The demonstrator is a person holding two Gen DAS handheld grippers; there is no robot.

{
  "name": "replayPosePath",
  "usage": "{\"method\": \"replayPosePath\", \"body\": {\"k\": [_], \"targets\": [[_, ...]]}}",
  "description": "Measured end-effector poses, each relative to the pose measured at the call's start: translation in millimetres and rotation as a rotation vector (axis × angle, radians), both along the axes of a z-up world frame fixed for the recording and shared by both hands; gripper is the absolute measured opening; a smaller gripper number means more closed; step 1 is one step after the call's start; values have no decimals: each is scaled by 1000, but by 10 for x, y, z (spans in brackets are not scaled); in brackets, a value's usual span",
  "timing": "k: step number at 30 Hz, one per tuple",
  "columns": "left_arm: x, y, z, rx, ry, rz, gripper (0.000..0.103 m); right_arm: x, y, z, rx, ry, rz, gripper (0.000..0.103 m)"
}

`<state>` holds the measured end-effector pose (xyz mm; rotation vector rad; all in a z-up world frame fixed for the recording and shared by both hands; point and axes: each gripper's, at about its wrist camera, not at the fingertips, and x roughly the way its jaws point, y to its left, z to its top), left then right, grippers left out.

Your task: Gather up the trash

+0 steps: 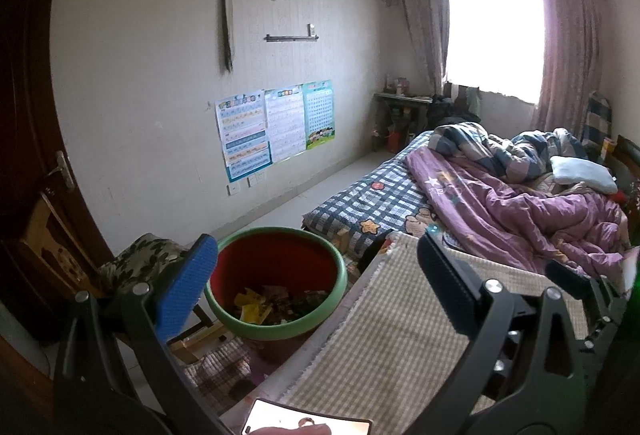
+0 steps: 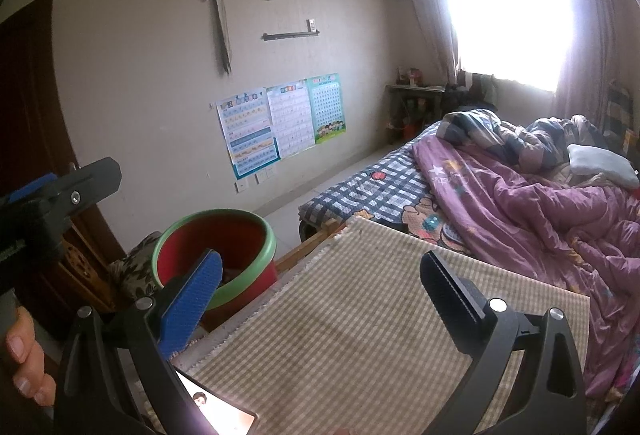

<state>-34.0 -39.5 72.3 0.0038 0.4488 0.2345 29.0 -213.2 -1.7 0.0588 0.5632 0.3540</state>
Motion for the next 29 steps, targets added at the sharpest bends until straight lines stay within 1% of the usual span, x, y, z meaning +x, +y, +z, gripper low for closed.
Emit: {"method": "replayPosePath", "body": {"k": [3,15,22,23,25,26,29], "targets": [[46,92,-39,-18,16,22,98,4,35,-19,1,3,5,96],[116,316,-108,-38,42,72,98,42,175,-70,-8,12,31,96],[114,377,-160,-54,47,68,98,73,187,-169,-11,41,30,96],[118,396,-184,-64,51,70,98,99,178,-219,-13,54,27,96],[138,491,-267,-115,73,61,98,178,118,-413,-26,105,2,96],[150,519,-299,-125,86,62,98,209,67,-516,-35,127,-18,96],[177,621,-463,-116,129,85,98,329,-184,-963,-79,231,-137,96]]}}
